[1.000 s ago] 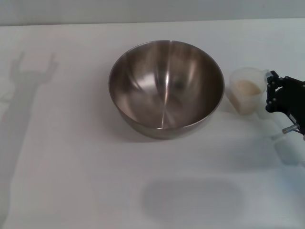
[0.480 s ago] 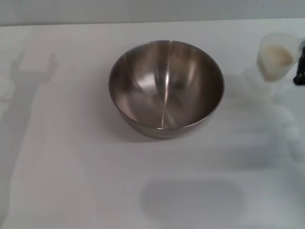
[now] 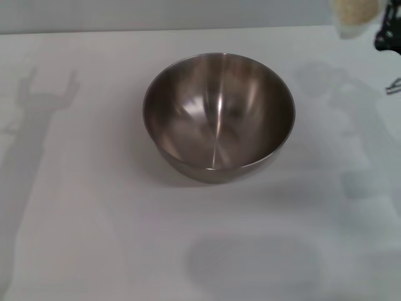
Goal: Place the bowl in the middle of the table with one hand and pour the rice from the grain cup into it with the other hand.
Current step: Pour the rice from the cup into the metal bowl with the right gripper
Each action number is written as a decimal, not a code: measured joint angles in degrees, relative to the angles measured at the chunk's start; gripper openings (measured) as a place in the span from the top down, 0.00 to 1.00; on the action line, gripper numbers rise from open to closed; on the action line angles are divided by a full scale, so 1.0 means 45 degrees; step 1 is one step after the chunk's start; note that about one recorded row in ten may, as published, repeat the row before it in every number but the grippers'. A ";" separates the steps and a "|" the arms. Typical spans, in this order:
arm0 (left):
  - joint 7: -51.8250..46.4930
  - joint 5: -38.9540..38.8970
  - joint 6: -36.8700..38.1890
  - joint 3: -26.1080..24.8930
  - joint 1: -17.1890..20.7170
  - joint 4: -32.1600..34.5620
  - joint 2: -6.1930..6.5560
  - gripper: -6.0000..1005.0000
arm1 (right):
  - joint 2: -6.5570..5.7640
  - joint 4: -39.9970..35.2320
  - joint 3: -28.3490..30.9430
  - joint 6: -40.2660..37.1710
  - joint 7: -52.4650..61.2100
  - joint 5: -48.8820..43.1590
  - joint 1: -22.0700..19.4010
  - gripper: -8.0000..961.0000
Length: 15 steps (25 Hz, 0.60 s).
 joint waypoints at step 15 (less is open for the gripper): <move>-0.0217 0.0000 0.0162 0.0042 0.0048 -0.0054 0.0000 0.14 | 0.0048 0.1491 -0.0184 0.1865 -0.8265 -0.2023 0.0568 0.98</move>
